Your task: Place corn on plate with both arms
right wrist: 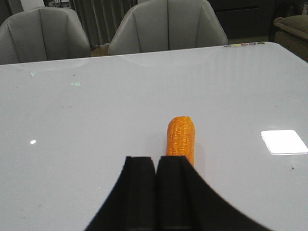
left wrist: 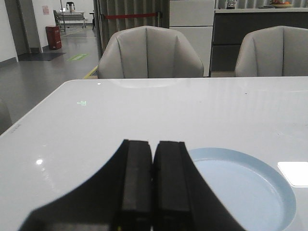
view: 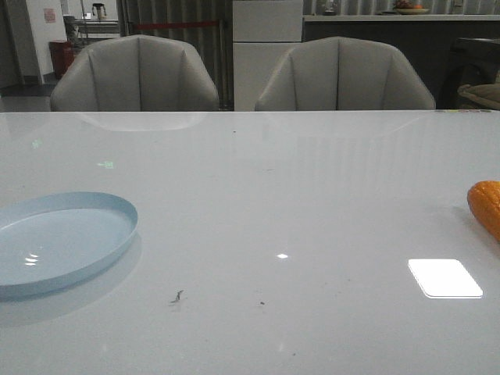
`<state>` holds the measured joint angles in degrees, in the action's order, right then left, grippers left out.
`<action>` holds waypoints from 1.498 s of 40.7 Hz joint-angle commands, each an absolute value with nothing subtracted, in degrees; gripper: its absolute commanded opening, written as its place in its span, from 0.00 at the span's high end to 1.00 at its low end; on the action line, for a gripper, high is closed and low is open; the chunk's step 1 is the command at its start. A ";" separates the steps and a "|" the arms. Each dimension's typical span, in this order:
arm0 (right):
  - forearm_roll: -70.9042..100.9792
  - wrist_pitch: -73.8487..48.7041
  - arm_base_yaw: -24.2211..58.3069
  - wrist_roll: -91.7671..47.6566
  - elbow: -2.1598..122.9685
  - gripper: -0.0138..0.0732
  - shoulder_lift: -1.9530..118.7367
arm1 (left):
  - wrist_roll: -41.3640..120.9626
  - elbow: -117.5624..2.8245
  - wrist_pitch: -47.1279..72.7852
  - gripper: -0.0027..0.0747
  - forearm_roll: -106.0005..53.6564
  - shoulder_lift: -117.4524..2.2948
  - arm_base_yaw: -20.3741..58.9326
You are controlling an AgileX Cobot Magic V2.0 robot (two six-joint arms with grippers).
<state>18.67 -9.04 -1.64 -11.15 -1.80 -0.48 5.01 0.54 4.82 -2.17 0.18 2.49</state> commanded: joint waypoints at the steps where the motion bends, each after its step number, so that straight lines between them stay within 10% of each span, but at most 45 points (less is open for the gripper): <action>1: 19.13 -4.74 -1.98 -11.41 -0.39 0.78 -1.92 | 4.59 2.64 0.33 0.84 -2.71 -0.86 2.45; 45: 19.63 1.83 -1.97 -11.46 -0.03 0.78 -1.92 | 4.59 0.22 -13.20 0.84 -2.44 -0.86 2.45; 61: 20.11 -9.31 -1.90 -11.46 19.03 0.77 4.68 | 4.59 -17.47 0.91 0.84 2.82 -7.98 2.45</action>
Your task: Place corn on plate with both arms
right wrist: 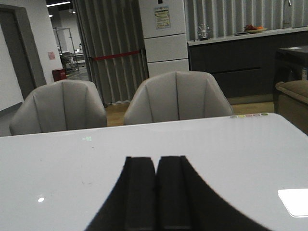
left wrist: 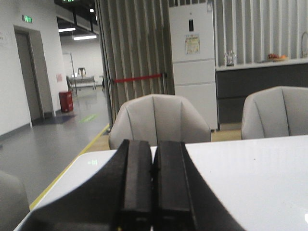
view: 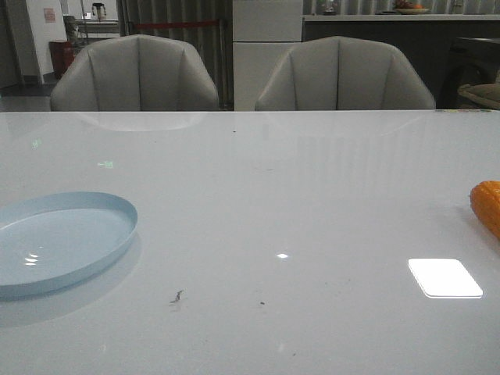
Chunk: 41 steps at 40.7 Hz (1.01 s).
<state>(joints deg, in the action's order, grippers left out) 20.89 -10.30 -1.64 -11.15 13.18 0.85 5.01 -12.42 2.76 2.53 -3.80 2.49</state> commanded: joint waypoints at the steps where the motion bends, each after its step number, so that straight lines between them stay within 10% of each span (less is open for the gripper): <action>1: 19.53 -9.97 -1.90 -11.46 20.21 0.77 5.79 | 4.59 -18.78 1.02 0.84 2.82 -9.12 2.45; 31: 18.21 -13.61 -1.90 -11.46 31.89 0.75 48.06 | 4.59 -29.86 3.80 0.83 1.56 -51.54 2.45; 41: 18.21 -15.16 -1.90 -11.46 31.89 0.40 48.10 | 4.59 -29.75 7.60 0.38 -0.35 -53.52 2.45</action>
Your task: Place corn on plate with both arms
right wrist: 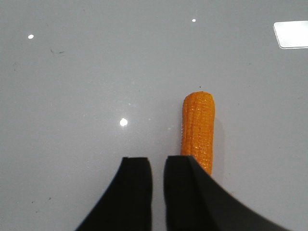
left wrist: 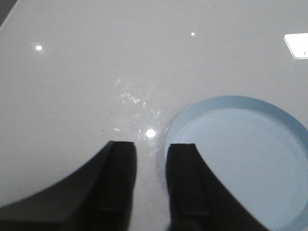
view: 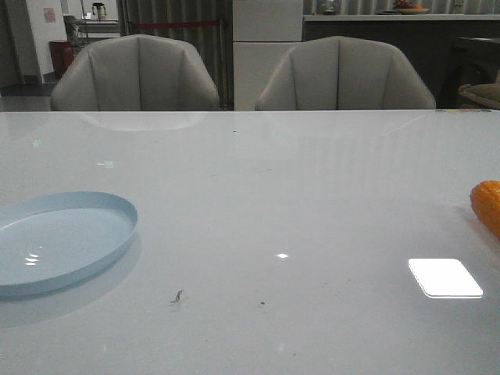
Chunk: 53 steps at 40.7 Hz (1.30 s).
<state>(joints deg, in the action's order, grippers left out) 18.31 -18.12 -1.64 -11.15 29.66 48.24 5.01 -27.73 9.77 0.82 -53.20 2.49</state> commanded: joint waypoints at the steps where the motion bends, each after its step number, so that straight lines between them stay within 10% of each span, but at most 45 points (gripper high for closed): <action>1: 18.21 -15.16 -1.90 -11.46 31.89 0.37 48.10 | 4.59 -29.75 7.72 0.31 -1.22 -53.80 2.45; 53: 18.40 -19.07 -1.90 -11.46 31.89 0.35 48.10 | 4.59 -55.60 22.75 0.22 -12.47 -99.30 2.09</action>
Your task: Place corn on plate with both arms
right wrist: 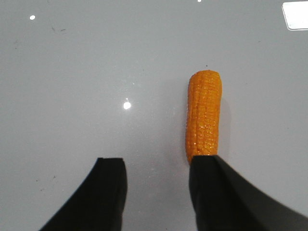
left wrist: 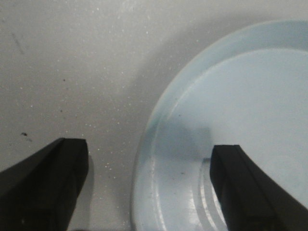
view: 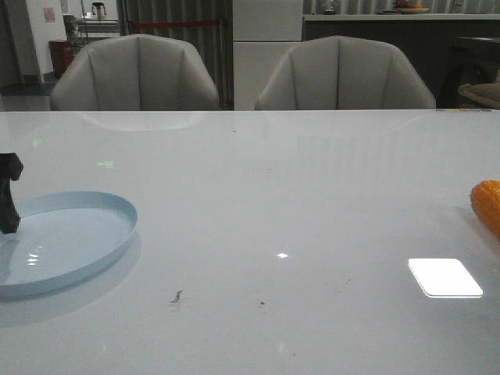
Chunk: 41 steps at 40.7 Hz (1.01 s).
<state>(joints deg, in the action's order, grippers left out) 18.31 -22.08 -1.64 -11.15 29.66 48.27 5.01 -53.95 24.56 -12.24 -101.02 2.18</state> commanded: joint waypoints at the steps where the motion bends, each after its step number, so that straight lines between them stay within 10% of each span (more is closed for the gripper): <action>1: 18.40 -19.13 -1.90 -11.46 31.89 0.35 48.10 | 4.59 -55.60 22.86 0.23 -12.47 -99.42 2.09; 18: 18.40 -19.38 -1.90 -11.46 31.89 0.35 48.10 | 4.59 -55.60 25.88 0.85 -12.47 -101.53 2.20; 41: 18.40 -19.61 -1.90 -11.46 31.89 0.35 48.10 | 4.59 -65.87 28.20 0.84 -12.84 -98.13 2.20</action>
<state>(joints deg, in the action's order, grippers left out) 18.31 -22.88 -1.64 -11.15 29.66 48.27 4.70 -61.60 29.16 -12.57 -102.14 2.18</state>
